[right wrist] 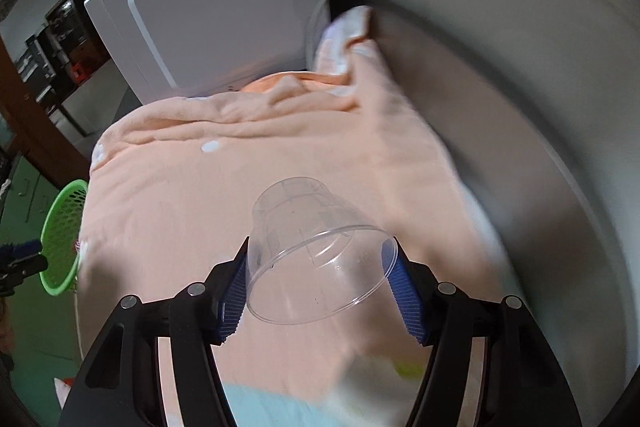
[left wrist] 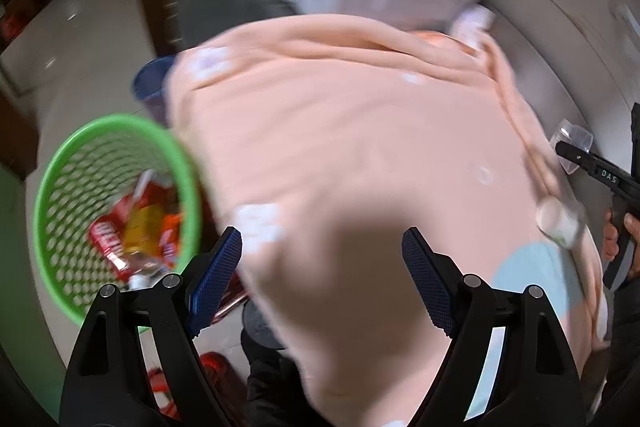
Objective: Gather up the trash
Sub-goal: 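Grasp the clear plastic lid with the right tool while the left tool moves toward the white paper cup, then grasp the white paper cup with the left tool while the right tool holds the clear lid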
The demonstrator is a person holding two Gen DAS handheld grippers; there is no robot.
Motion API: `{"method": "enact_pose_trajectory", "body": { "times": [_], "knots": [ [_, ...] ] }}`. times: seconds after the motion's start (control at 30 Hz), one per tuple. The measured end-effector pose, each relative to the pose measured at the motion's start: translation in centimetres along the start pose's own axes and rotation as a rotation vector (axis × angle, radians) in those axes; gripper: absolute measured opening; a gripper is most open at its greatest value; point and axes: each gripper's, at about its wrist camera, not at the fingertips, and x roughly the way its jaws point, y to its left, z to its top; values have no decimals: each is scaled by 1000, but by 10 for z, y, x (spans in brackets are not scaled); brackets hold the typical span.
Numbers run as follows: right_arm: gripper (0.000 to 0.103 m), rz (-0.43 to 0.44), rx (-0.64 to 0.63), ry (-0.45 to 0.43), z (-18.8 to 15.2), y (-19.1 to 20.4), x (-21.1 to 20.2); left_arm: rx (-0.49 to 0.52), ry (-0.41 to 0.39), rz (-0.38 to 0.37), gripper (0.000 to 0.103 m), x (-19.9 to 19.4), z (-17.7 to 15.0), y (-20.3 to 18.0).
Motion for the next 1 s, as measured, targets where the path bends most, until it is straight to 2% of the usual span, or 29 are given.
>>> {"method": "enact_pose_trajectory", "body": {
  "times": [0.33,0.43,0.67,0.8,1.0],
  "knots": [
    [62,-109,106,-37,-73,-58,-78,361,29,-158,82,25,-14,-131],
    [62,-133,141,-38,-95,-73,-92,477,36,-203,86,30,-20,-169],
    [62,-153,230,-43,-136,-100,-109,767,-5,-258,88,43,-26,-249],
    [62,-153,270,-44,-151,-108,-110,890,-21,-285,88,56,-23,-281],
    [61,-151,310,-42,-167,-116,-107,1015,-5,-300,88,80,-21,-320]
  ]
}}
